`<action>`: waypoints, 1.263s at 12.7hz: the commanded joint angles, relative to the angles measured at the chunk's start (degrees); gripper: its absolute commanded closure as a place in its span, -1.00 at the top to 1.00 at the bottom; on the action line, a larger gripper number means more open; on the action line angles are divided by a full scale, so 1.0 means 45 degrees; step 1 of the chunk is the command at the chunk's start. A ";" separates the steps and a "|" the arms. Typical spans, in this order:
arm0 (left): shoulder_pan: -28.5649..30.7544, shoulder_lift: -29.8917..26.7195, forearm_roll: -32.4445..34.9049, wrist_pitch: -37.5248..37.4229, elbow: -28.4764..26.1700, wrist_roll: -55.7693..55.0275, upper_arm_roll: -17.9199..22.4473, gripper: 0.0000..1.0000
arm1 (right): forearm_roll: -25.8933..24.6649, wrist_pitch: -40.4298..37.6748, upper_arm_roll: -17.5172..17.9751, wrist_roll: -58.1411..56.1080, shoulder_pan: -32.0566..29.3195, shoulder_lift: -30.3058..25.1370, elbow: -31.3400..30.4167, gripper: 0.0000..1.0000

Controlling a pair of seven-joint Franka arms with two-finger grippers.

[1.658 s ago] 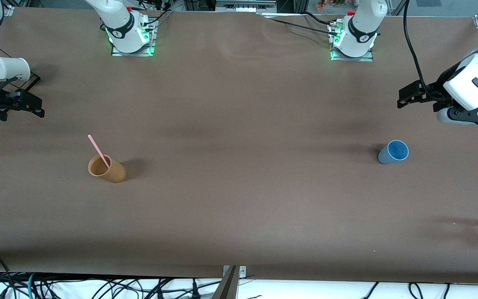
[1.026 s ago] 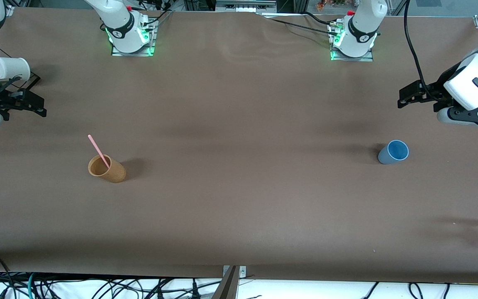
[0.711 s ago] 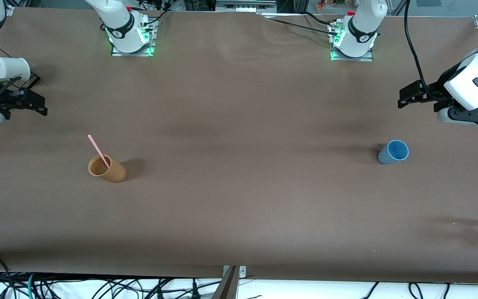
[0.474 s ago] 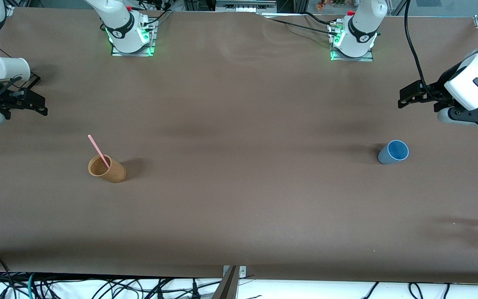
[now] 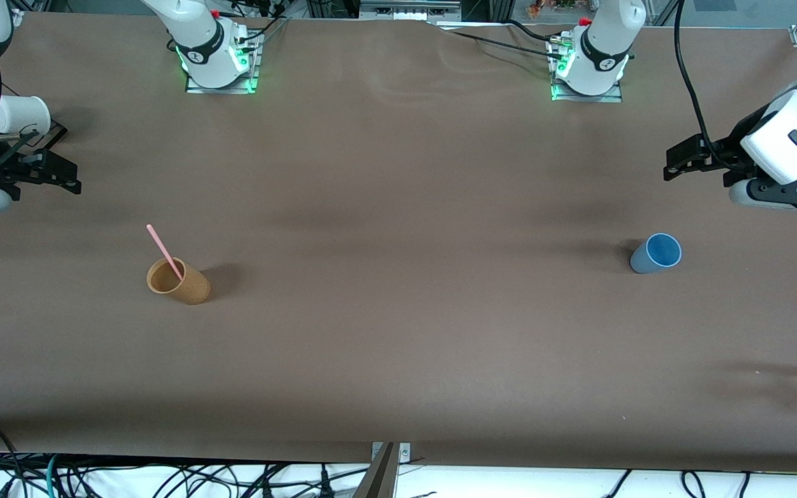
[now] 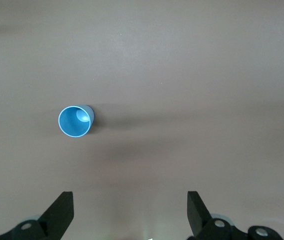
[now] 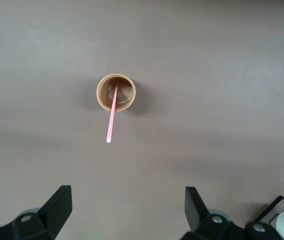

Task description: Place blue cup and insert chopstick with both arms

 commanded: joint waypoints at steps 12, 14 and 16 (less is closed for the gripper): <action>-0.0005 0.0364 0.0214 -0.0011 0.0196 0.0261 -0.0006 1.00 | 0.0125 -0.0200 -0.0036 -0.0028 -0.0063 0.0087 0.0181 1.00; 0.0014 0.0540 0.0195 0.0009 0.0196 0.0261 -0.0006 1.00 | 0.0125 -0.0199 -0.0036 -0.0067 -0.0082 0.0107 0.0181 1.00; 0.0111 0.0715 0.0253 0.0009 0.0196 0.0281 0.0033 1.00 | 0.0125 -0.0200 -0.0055 -0.0068 -0.0102 0.0107 0.0161 1.00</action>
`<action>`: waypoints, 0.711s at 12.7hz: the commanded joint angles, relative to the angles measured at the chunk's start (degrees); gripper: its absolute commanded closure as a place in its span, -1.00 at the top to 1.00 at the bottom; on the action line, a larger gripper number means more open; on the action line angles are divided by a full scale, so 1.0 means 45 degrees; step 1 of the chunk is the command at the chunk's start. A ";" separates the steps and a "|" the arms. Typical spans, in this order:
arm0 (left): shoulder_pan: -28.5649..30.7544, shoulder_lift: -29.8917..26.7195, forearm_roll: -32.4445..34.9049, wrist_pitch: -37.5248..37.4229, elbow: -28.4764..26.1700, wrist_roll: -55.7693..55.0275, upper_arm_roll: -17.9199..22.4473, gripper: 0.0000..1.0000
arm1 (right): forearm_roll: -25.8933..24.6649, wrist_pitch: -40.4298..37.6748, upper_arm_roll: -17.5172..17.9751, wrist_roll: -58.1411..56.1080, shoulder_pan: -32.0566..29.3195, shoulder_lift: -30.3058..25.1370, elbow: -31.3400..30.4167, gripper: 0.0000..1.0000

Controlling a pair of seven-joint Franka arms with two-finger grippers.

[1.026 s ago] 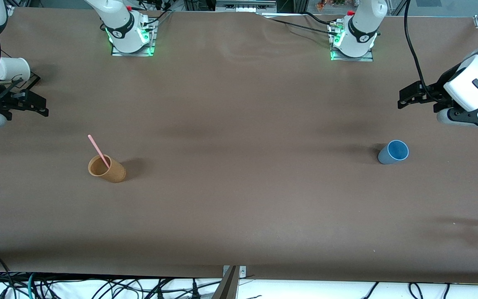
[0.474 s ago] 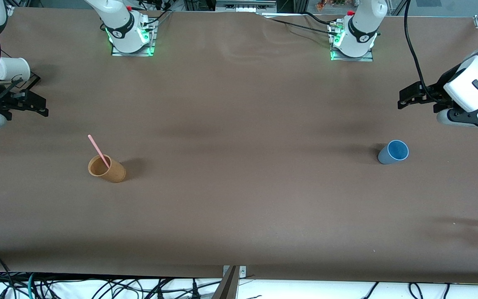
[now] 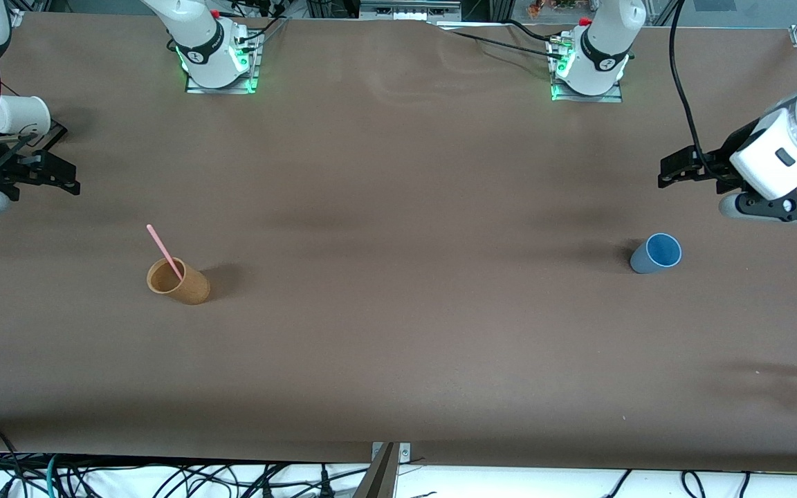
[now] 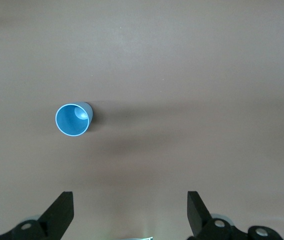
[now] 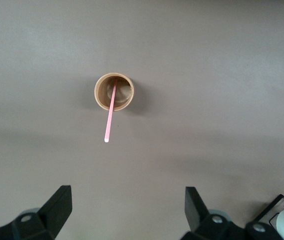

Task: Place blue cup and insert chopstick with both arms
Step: 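Lower the left gripper toward the blue cup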

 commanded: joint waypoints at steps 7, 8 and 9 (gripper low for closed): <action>0.1159 0.0757 0.0351 0.0632 0.0061 0.0822 0.0045 1.00 | 0.0140 -0.0930 0.0025 -0.0028 0.0016 0.0011 0.0201 1.00; 0.1295 0.0893 0.0641 0.0826 0.0021 0.1987 0.0045 1.00 | 0.0121 -0.0852 0.0044 -0.0009 0.0035 0.0031 0.0181 1.00; 0.1432 0.1029 0.1108 0.1099 -0.0018 0.2869 0.0026 1.00 | 0.0101 -0.0889 0.0064 -0.0028 0.0151 0.0186 0.0200 1.00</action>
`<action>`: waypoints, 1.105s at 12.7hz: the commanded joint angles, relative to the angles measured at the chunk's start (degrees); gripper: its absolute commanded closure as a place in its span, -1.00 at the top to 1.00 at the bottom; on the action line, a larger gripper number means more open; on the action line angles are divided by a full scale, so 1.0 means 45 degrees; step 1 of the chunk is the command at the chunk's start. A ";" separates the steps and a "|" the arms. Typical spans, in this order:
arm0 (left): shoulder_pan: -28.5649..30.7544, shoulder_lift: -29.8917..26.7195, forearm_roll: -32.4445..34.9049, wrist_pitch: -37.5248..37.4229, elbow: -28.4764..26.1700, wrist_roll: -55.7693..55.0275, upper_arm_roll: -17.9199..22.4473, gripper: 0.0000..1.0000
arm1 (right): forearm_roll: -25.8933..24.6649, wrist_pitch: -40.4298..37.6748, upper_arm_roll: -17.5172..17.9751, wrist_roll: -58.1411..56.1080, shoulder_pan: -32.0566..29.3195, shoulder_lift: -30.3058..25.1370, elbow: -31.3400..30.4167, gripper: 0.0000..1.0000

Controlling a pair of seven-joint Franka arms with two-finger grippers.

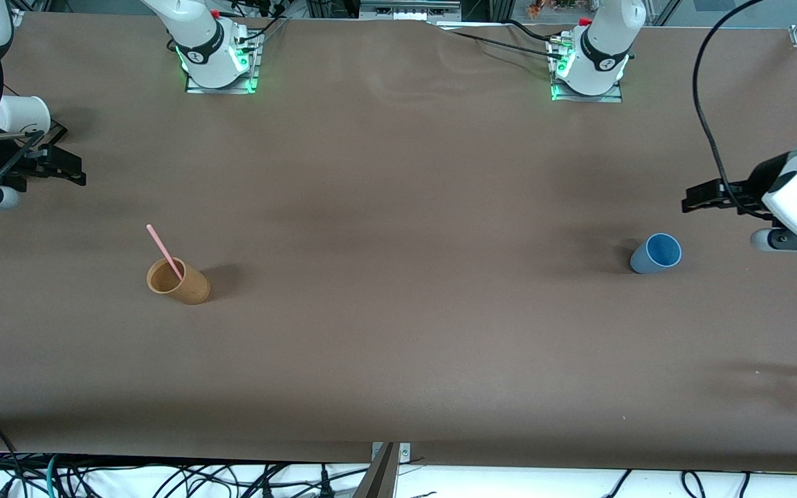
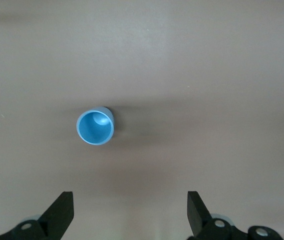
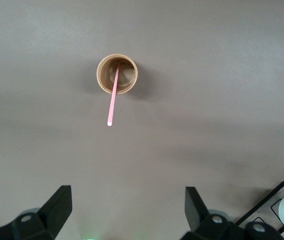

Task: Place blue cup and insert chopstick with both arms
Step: 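Lower the left gripper toward the blue cup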

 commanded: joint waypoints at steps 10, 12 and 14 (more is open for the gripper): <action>0.1980 0.0945 0.1580 0.6598 -0.4828 0.3237 -0.0151 1.00 | 0.0721 -0.0574 -0.0135 -0.0405 -0.0510 0.0738 0.0103 1.00; 0.2019 0.1003 0.1560 0.7476 -0.5627 0.3141 -0.0112 1.00 | 0.0740 -0.1349 -0.0077 -0.0581 -0.0471 0.0778 0.0006 1.00; 0.2020 0.1023 0.1560 0.8299 -0.6352 0.3023 0.0004 1.00 | 0.1148 -0.2931 -0.0114 -0.2020 -0.0509 0.0720 0.0161 1.00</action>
